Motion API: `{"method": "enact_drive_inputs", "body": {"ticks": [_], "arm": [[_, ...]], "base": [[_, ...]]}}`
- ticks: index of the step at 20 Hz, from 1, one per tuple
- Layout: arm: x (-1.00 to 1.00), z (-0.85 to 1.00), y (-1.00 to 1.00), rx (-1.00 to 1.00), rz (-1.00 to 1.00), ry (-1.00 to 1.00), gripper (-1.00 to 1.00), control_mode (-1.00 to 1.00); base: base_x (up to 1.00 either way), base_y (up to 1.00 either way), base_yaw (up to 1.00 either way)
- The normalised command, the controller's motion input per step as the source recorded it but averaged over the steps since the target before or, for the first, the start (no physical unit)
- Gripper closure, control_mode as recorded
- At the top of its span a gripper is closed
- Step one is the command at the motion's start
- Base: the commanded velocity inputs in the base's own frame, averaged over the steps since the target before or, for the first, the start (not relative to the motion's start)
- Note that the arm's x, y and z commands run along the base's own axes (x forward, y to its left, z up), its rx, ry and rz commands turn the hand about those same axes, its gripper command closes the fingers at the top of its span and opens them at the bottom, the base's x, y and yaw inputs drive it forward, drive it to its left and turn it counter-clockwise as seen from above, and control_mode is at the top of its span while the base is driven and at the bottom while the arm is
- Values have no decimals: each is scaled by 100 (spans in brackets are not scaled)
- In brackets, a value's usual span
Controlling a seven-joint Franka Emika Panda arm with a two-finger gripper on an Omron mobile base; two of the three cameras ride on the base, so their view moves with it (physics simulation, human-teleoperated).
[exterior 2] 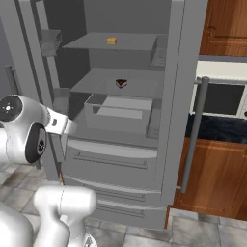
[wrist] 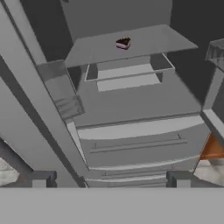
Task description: Take the cakes from the fridge and place them on the empty tray on the dining counter.
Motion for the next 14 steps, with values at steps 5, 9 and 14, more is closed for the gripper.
{"method": "enact_drive_inputs", "body": {"ticks": [5,9,14], "arm": [[1,0,0,34,-29,-11,-100,-100],[0,0,0,33,-34,-35,-100,-100],[0,11,-2,37,-27,-32,-100,-100]], "base": [[0,0,0],[0,0,0],[0,0,0]]}}
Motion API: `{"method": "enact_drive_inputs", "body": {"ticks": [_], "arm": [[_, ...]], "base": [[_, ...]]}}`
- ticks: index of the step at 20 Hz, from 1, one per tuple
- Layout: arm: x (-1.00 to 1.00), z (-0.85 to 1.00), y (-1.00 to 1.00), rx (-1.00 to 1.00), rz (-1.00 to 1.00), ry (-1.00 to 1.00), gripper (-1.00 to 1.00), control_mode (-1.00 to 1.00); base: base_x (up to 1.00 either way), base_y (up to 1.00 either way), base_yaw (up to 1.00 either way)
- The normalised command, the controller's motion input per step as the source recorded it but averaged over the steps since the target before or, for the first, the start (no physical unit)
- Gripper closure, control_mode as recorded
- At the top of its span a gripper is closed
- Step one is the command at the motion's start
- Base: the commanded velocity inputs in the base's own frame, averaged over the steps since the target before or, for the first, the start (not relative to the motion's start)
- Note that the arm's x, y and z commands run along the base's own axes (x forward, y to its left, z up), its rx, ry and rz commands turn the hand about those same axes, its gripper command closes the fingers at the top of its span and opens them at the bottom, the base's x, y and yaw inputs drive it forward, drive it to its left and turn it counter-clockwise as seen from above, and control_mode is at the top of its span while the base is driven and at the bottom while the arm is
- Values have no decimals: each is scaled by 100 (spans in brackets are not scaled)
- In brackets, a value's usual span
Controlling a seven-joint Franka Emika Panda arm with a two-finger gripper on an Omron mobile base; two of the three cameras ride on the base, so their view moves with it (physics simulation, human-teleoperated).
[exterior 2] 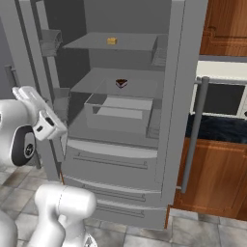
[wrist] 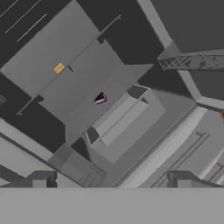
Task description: Take the cakes from the fridge and place them on the empty tray on the dining counter.
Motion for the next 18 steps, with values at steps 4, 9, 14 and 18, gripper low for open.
{"method": "enact_drive_inputs", "body": {"ticks": [4,9,14,18], "arm": [[0,14,-19,48,-3,-4,-100,-100],[0,0,-31,56,6,9,-100,-100],[7,0,6,46,9,12,-100,-100],[21,-6,27,38,6,8,-100,-100]], "base": [[0,0,0],[0,0,0],[0,0,0],[0,0,0]]}}
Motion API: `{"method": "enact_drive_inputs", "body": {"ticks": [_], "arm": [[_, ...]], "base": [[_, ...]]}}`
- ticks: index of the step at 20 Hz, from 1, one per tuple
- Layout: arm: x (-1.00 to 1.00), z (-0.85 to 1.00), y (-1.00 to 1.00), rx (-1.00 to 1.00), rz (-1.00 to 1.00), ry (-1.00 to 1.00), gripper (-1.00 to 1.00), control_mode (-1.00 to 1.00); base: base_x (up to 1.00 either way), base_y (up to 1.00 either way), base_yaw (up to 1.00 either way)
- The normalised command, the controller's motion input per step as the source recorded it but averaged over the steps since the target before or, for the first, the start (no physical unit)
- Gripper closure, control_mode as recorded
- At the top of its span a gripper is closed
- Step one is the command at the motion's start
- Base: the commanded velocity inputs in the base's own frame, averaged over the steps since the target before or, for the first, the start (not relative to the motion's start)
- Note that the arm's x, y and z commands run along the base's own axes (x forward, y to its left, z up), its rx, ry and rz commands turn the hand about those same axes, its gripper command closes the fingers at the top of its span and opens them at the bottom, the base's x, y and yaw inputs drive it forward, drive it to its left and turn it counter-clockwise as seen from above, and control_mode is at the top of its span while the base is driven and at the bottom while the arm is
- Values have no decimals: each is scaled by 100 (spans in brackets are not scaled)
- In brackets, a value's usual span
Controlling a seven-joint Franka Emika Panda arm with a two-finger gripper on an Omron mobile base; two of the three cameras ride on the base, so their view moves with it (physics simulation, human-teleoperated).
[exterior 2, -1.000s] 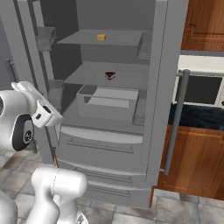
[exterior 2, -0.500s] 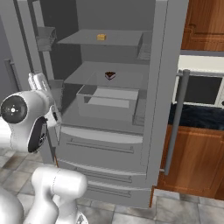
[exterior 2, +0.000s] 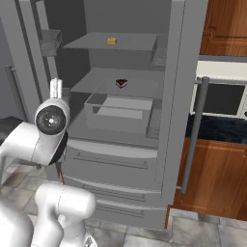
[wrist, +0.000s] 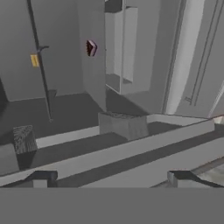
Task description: Take the cakes from the fridge and place them on the empty tray on the dining counter.
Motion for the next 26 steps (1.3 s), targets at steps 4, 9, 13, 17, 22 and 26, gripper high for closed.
{"method": "enact_drive_inputs", "body": {"ticks": [4,9,13,17,22,26], "arm": [[41,-18,15,31,0,1,-100,-100],[69,-25,8,20,0,0,-100,-100],[29,1,46,2,0,-6,-100,-100],[0,22,34,-7,0,-8,-100,-100],[0,47,0,-5,0,0,-100,-100],[11,47,-8,0,0,6,-100,-100]], "base": [[0,0,0],[0,0,0],[0,0,0],[0,0,0],[0,0,0],[0,0,0]]}}
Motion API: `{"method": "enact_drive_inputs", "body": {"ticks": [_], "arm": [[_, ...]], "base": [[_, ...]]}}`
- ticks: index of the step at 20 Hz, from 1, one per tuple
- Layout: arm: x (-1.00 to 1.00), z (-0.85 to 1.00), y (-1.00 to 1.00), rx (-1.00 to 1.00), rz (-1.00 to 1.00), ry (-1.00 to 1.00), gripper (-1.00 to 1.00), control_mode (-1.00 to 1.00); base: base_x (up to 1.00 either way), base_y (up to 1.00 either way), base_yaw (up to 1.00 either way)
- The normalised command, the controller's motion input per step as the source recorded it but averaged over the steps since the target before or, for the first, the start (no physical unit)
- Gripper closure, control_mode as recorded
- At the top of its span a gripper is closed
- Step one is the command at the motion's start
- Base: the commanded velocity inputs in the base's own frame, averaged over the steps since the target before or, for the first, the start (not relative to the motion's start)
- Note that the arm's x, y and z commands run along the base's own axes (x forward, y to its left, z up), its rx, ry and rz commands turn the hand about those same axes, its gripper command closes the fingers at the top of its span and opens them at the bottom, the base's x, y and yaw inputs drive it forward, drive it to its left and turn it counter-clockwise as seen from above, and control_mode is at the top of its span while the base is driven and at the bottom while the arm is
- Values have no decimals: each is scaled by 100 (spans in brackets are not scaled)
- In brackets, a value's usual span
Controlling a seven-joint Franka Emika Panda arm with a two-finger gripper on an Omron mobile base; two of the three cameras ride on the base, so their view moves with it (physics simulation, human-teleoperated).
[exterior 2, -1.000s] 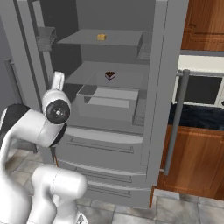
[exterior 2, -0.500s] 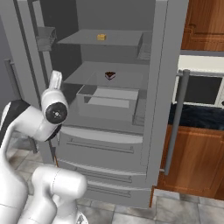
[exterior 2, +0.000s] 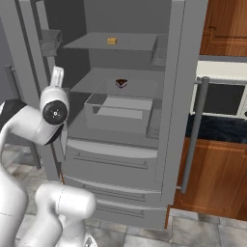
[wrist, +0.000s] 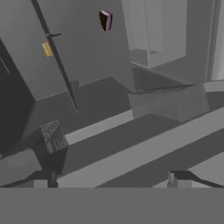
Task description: Take the cakes from the fridge and place them on the empty tray on the dining counter.
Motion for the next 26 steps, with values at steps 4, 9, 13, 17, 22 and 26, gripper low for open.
{"method": "enact_drive_inputs", "body": {"ticks": [4,9,13,17,22,26], "arm": [[21,19,-4,0,5,11,-100,-100],[51,-5,0,0,12,16,-100,-100],[63,-22,0,0,16,8,-100,-100],[55,-25,2,1,16,1,-100,-100],[36,-25,23,0,17,0,-100,-100],[28,-25,37,0,16,0,-100,-100]], "base": [[0,0,0],[0,0,0],[0,0,0],[0,0,0],[0,0,0],[0,0,0]]}}
